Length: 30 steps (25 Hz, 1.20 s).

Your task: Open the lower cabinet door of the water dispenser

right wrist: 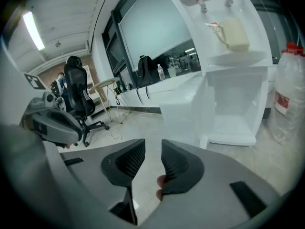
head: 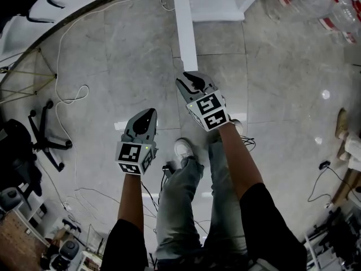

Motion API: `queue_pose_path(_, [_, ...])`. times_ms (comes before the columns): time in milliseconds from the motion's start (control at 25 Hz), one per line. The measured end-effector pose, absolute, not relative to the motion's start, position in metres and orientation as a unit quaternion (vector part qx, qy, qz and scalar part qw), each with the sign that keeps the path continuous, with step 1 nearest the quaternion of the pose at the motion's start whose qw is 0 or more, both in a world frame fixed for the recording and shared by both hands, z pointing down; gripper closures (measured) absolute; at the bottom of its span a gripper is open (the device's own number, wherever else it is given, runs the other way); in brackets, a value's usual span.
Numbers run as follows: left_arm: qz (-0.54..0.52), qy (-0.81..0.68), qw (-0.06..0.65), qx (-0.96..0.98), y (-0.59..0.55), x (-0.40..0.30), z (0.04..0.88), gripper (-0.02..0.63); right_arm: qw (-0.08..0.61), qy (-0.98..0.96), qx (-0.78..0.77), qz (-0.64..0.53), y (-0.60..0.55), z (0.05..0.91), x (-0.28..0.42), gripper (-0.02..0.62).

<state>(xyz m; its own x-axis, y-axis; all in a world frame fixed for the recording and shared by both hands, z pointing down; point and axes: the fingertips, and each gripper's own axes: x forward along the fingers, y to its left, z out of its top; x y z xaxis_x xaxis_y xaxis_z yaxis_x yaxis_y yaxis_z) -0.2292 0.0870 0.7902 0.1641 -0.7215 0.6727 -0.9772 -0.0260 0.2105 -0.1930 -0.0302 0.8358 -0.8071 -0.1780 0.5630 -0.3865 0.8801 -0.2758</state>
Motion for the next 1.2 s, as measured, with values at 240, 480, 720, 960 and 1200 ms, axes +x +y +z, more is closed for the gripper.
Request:
queue_pose_path(240, [0.187,-0.615,0.335,0.689,0.083,-0.218,0.753,0.594,0.260,-0.936,0.139,0.192,-0.015,0.778,-0.192,0.486])
queue_pose_path(480, [0.174,-0.612,0.323,0.701,0.058,-0.201,0.672,0.594,0.251,-0.928,0.186,0.202,-0.027,0.691,-0.152,0.538])
queue_pose_path(720, [0.160,-0.610,0.306,0.713,0.033,-0.179,0.587,0.594,0.235,-0.920,0.245,0.197,-0.049,0.597,-0.107,0.581])
queue_pose_path(960, [0.135,-0.617,0.289,0.719,0.017,-0.163,0.501,0.594,0.213,-0.914,0.291,0.187,-0.059,0.503,-0.067,0.581])
queue_pose_path(1200, [0.104,-0.633,0.264,0.720,0.005,-0.158,0.413,0.594,0.196,-0.910,0.325,0.165,-0.066,0.413,-0.036,0.581])
